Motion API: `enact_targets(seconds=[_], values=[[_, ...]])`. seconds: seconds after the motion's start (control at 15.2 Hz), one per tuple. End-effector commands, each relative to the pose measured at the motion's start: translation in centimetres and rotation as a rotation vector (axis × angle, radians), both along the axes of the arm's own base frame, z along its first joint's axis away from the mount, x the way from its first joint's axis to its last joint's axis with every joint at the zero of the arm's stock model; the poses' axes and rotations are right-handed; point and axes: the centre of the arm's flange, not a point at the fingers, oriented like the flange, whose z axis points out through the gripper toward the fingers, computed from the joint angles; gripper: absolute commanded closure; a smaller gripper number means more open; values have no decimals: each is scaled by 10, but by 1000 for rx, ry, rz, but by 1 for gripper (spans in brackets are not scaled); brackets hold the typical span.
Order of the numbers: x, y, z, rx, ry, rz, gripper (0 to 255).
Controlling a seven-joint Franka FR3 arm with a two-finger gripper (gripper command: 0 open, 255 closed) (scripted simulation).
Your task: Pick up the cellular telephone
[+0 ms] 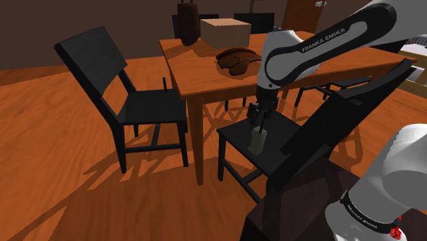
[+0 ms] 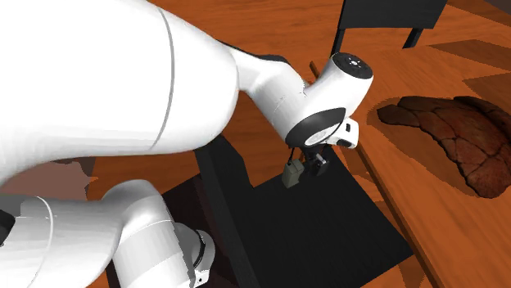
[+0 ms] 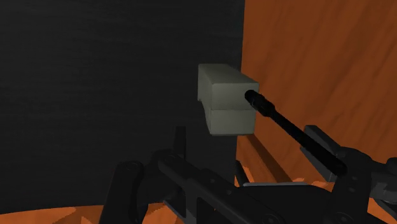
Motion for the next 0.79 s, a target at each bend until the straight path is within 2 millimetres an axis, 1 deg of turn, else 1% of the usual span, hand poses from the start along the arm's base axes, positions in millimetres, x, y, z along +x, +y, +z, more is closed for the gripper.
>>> enact_targets(seconds=[0.0, 0.33, 0.4, 0.53, 0.59, 0.73], values=[[3, 0, -14, 1, 0, -1, 0], [3, 0, -41, 1, 0, -1, 0], [3, 0, -49, 1, 0, -1, 0], [3, 0, -49, 1, 0, -1, 0], [3, -1, -49, 1, 0, -1, 255], [3, -1, -49, 1, 0, -1, 255]])
